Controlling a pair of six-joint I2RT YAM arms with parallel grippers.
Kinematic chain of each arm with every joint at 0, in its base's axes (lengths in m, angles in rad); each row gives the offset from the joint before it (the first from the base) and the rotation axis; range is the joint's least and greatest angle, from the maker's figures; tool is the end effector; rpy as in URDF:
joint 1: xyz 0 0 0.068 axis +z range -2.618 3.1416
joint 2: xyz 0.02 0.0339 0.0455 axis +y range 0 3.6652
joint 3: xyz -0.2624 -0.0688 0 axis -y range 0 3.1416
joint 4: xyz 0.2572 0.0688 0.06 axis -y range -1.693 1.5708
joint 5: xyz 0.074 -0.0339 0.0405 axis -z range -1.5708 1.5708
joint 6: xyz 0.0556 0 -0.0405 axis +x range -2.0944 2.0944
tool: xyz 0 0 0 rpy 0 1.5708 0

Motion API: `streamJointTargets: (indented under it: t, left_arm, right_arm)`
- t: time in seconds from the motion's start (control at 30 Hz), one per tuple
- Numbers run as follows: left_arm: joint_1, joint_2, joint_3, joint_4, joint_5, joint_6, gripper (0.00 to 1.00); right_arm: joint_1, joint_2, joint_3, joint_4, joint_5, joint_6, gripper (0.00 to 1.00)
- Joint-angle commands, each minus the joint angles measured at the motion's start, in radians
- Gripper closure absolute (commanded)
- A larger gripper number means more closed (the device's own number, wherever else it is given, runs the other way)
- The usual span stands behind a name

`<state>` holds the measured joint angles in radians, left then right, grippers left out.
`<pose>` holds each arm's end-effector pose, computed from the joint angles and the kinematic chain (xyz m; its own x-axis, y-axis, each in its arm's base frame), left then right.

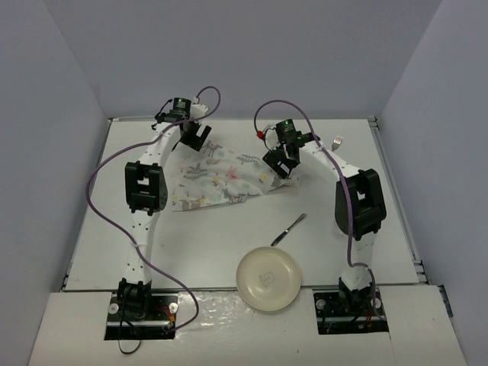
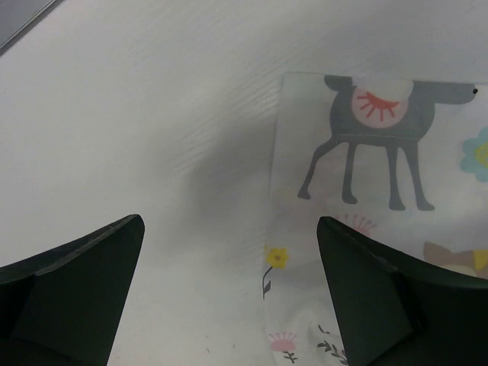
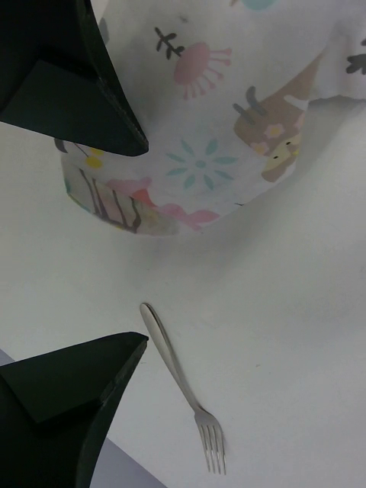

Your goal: Set the dinner table for one person

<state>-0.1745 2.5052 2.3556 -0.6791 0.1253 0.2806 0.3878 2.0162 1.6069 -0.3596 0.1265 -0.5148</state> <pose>0.5716 -0.1078 0.1952 -0.6267 0.3895 -0.6749 0.4465 0.8894 0.0987 0.4523 0.1772 0.2132 -0.4169 -0.6979 -0.5823 -0.5704 0.6997 -0.4302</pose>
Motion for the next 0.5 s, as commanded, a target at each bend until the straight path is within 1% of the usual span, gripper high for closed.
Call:
streamJointTargets:
  t: [0.0,0.17,0.27,0.37,0.43,0.47]
  left_arm:
    - [0.005,0.031,0.145,-0.116,0.093,0.037,0.03]
    - [-0.007,0.059,0.169,-0.159,0.117,0.093,0.03]
    - [-0.009,0.093,0.189,-0.238,0.156,0.124,0.03]
    - [-0.010,0.114,0.202,-0.360,0.260,0.190,0.08]
    - [-0.011,0.105,0.175,-0.423,0.317,0.242,0.11]
    - [-0.011,0.083,0.129,-0.452,0.351,0.276,0.12]
  right_arm:
    - [0.003,-0.140,-0.059,0.057,0.005,-0.016,0.02]
    - [0.001,-0.121,-0.059,0.073,-0.004,0.001,0.02]
    - [0.008,-0.104,-0.042,0.073,0.002,0.014,0.02]
    - [0.021,-0.116,-0.040,0.071,0.017,0.012,0.02]
    - [0.023,-0.128,-0.046,0.072,0.017,0.011,0.01]
    - [0.023,-0.140,-0.053,0.073,0.017,0.010,0.01]
